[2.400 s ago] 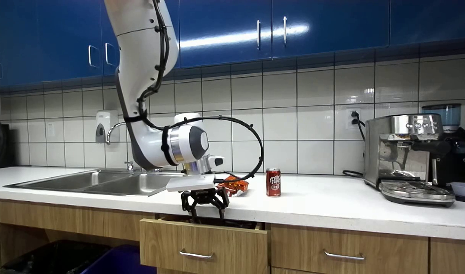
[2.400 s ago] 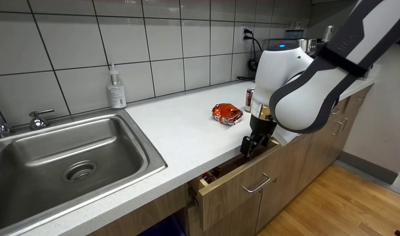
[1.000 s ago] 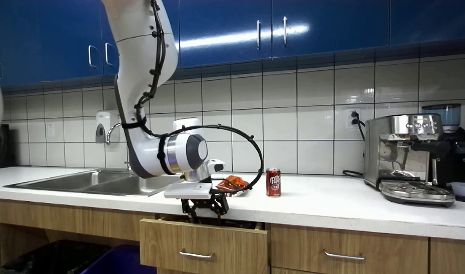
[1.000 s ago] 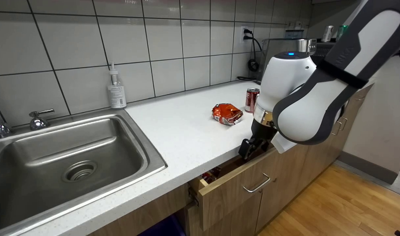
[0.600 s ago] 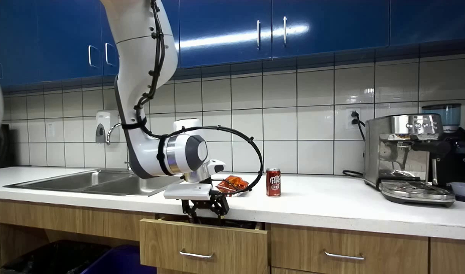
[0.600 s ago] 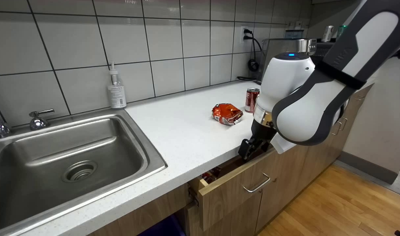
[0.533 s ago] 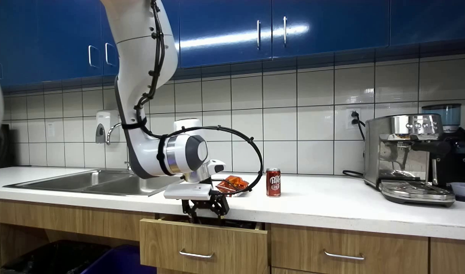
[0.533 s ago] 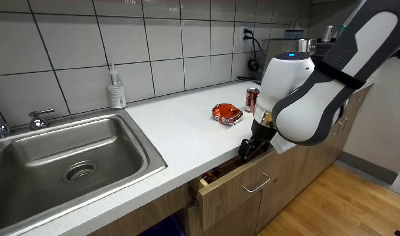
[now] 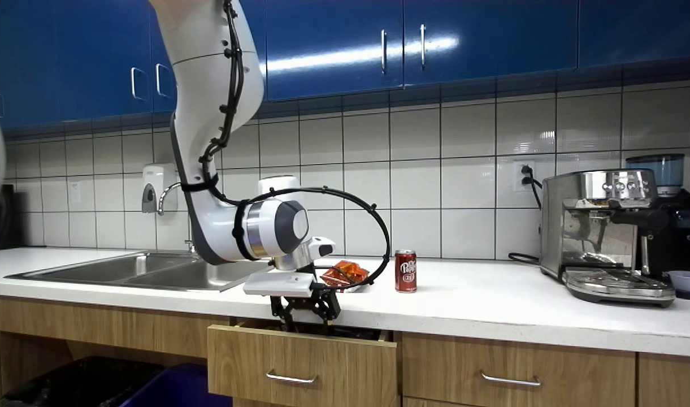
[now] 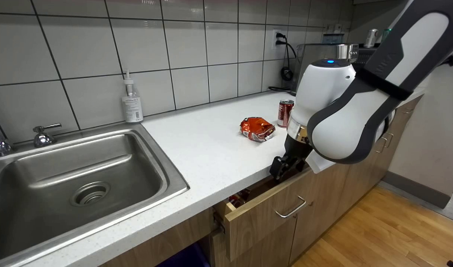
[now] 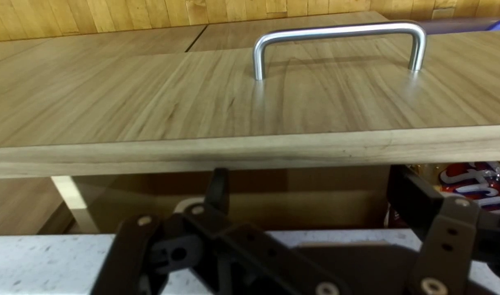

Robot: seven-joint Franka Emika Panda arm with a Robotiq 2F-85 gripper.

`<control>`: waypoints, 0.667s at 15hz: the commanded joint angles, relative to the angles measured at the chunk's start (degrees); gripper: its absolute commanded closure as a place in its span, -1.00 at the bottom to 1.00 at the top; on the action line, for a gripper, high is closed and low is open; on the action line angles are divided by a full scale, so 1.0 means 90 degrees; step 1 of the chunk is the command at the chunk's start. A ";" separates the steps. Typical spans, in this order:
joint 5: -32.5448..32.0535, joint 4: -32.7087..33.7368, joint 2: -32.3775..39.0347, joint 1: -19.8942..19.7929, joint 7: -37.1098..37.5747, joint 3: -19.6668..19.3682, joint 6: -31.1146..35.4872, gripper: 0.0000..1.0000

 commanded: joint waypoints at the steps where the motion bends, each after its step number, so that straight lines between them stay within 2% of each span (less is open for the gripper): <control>1: -0.0052 0.0138 0.0097 0.0147 -0.0018 -0.0161 -0.0031 -1.00; 10: -0.0035 0.0303 0.0222 0.0090 -0.0144 -0.0145 -0.0119 -1.00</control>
